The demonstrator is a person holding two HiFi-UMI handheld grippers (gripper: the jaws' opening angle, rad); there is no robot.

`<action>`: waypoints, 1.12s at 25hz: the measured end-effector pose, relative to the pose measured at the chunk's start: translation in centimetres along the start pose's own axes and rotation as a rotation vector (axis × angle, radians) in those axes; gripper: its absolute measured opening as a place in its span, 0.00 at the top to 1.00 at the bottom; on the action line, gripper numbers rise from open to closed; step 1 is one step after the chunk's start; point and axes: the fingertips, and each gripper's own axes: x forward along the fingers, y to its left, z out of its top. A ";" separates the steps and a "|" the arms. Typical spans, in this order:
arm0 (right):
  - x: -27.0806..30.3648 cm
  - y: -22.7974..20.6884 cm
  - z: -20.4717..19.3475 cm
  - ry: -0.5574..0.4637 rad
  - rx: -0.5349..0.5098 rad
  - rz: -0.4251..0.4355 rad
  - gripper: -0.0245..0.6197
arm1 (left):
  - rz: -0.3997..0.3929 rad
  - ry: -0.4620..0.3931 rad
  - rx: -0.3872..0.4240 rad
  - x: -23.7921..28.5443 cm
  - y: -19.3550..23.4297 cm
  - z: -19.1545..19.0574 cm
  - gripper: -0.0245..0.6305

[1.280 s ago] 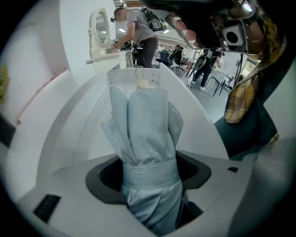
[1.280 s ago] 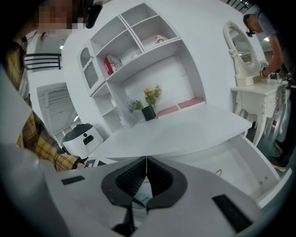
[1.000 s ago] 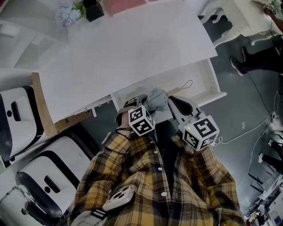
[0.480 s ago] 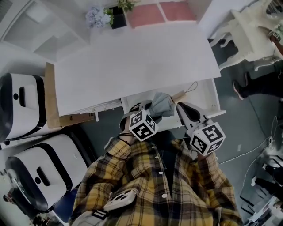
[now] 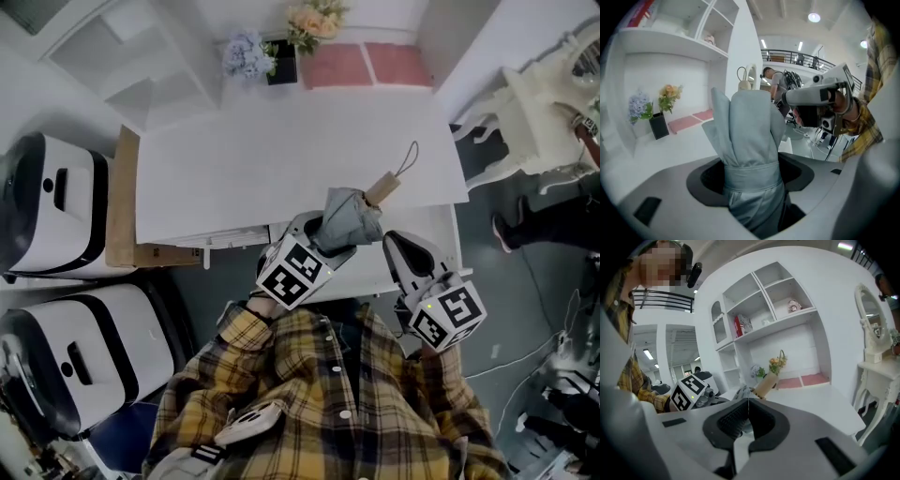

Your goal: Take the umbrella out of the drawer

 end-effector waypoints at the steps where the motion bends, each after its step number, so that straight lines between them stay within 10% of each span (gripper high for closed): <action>1: 0.1 0.2 0.5 -0.007 -0.011 0.008 0.93 | 0.005 -0.027 -0.012 -0.7 0.2 0.8 0.48; 20: 0.4 3.3 4.0 -0.102 -0.052 0.095 0.93 | -0.003 -0.310 -0.070 -10.4 0.0 5.8 0.48; 28: 1.0 2.3 3.3 -0.073 -0.058 0.113 0.94 | 0.003 -0.303 -0.087 -10.7 -0.3 6.0 0.48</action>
